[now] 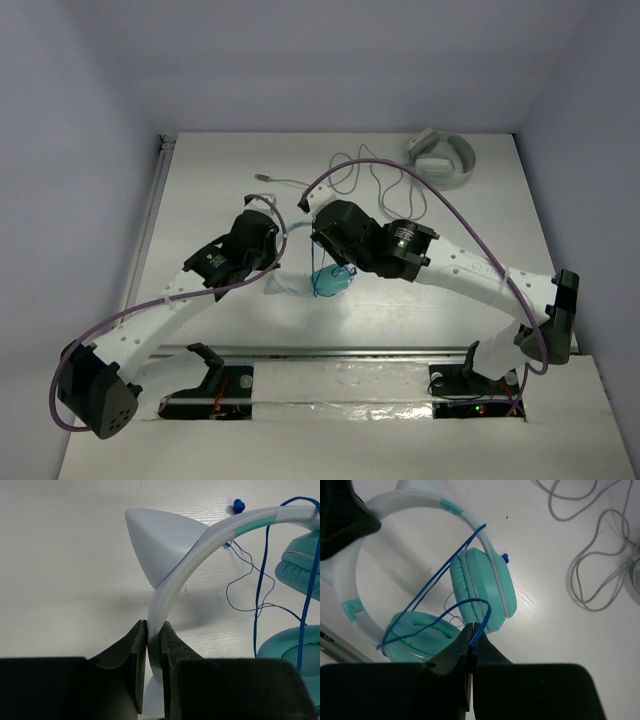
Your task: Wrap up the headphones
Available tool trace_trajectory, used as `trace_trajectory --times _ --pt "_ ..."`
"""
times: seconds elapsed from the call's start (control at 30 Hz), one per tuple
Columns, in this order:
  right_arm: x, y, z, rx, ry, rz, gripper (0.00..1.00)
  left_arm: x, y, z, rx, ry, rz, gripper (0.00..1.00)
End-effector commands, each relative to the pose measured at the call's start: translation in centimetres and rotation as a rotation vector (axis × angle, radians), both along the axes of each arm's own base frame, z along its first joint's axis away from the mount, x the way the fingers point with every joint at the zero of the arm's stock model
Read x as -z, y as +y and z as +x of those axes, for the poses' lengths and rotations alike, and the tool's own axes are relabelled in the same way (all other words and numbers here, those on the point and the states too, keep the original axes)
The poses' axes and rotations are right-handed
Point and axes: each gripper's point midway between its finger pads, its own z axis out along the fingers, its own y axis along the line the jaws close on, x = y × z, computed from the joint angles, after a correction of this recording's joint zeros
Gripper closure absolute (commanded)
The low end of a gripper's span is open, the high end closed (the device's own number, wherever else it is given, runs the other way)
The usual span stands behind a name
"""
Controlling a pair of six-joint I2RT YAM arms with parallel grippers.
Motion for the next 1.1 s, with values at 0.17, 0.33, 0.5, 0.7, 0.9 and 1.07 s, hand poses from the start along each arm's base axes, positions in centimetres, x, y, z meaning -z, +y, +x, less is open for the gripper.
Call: trace_trajectory --times 0.17,0.33,0.5,0.7,0.9,1.07 --pt "-3.9 -3.9 0.5 0.081 -0.071 -0.002 1.0 -4.4 -1.7 0.1 0.141 -0.058 -0.004 1.0" --pt "-4.1 -4.5 1.2 0.126 -0.094 -0.048 1.0 -3.7 -2.3 -0.1 0.222 -0.021 0.034 1.0" --pt "-4.4 -5.0 2.9 0.181 -0.157 -0.035 1.0 -4.1 -3.9 -1.2 0.347 -0.022 -0.014 1.0" --pt "-4.5 -5.7 6.1 0.259 -0.203 0.063 0.97 -6.0 -5.8 -2.3 0.452 -0.048 -0.108 1.0" --pt "-3.3 -4.7 7.5 0.274 -0.188 0.209 0.94 -8.5 -6.9 -2.6 0.498 -0.093 -0.178 1.0" --pt "-2.8 -4.8 8.2 0.217 -0.091 0.43 0.93 -11.7 -7.4 -2.7 0.509 -0.156 -0.234 1.0"
